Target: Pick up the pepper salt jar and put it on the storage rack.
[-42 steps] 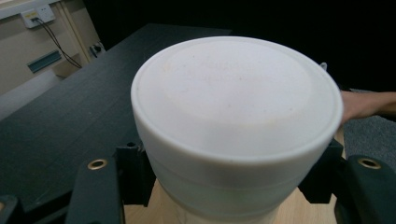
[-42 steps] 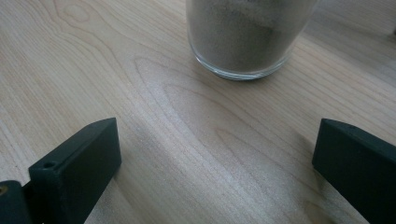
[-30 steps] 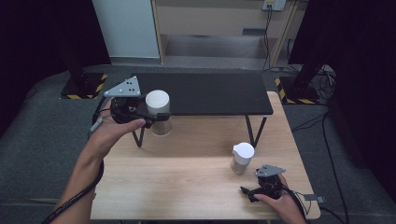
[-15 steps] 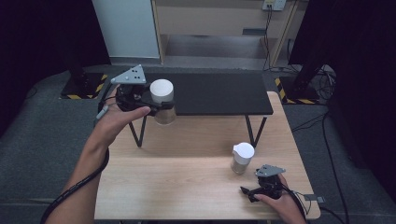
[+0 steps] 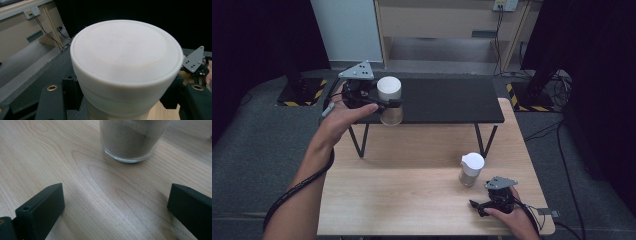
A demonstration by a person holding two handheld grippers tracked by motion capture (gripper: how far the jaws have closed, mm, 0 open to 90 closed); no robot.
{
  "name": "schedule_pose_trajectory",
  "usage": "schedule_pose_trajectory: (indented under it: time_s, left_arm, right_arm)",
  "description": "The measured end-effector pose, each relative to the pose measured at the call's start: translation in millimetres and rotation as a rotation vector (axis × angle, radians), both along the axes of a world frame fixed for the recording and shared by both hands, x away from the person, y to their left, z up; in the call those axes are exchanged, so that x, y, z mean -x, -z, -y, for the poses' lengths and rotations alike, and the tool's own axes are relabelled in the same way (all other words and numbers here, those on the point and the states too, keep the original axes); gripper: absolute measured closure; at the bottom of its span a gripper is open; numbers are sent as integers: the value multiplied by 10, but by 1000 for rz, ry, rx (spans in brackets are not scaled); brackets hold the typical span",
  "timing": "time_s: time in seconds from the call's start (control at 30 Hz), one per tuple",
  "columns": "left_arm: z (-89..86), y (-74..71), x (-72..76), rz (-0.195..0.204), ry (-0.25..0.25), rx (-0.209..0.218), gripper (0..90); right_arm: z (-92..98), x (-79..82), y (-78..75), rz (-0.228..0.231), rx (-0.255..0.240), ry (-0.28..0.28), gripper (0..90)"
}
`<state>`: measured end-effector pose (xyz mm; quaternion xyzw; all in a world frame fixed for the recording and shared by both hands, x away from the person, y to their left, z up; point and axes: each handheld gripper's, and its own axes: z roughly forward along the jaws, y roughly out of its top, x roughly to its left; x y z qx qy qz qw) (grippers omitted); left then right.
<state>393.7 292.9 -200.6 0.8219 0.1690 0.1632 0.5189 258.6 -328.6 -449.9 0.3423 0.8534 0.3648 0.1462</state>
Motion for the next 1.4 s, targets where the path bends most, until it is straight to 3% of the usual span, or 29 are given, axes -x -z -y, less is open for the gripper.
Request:
schedule_pose_trajectory:
  time_s: [0.67, 1.1, 1.4]
  left_arm:
    - [68, 79, -381, -32, -12, -1, 340]
    - [50, 126, -471, -37, -30, -7, 340]
    - [-8, 165, -529, -67, -42, 16, 339]
  right_arm:
    - [0, 0, 0, 0, 0, 0, 18]
    - [0, 0, -2, -1, 1, 0, 18]
    - [0, 0, -2, 0, 1, 0, 18]
